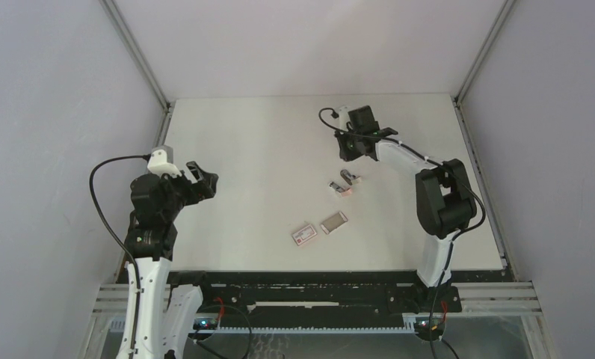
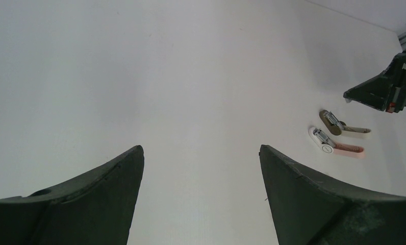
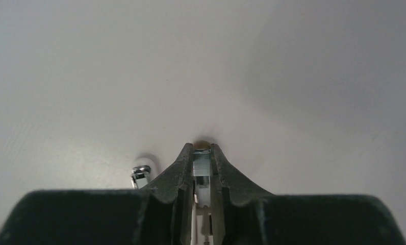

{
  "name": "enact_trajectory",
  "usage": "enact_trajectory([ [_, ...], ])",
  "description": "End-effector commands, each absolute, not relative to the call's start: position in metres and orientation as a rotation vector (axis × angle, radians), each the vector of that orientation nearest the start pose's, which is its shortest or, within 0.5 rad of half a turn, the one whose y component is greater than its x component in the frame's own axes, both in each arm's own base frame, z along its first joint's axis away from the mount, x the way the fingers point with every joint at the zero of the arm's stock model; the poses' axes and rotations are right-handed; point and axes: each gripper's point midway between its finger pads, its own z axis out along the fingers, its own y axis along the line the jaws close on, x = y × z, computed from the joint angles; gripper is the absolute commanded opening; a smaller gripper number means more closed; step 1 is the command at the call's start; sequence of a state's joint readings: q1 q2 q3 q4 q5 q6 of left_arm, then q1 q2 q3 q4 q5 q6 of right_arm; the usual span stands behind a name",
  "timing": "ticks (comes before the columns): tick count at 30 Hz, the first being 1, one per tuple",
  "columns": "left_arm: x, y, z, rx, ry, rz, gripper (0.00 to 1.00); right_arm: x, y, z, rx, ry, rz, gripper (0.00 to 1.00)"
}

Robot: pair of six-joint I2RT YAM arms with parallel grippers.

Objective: Load the staples into the stapler

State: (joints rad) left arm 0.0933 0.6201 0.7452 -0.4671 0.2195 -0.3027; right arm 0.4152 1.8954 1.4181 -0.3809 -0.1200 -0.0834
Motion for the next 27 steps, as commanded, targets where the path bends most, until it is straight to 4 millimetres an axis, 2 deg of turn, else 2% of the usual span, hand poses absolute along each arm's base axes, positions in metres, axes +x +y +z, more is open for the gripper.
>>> enact_trajectory([
  [1,0.263,-0.023,0.249,-0.213,1.87,-0.332,0.88,0.435,0.204,0.097,-0.674,2.296,0.337,0.11],
  [12,0.263,-0.023,0.249,-0.211,1.872,-0.337,0.88,0.429,0.205,0.076,-0.704,2.324,0.34,0.11],
  [17,0.263,-0.024,0.249,-0.211,1.871,-0.338,0.88,0.433,0.203,0.076,-0.697,2.322,0.325,0.11],
  [27,0.263,-0.024,0.25,-0.207,1.869,-0.341,0.88,0.427,0.194,0.063,-0.61,2.414,0.299,0.11],
])
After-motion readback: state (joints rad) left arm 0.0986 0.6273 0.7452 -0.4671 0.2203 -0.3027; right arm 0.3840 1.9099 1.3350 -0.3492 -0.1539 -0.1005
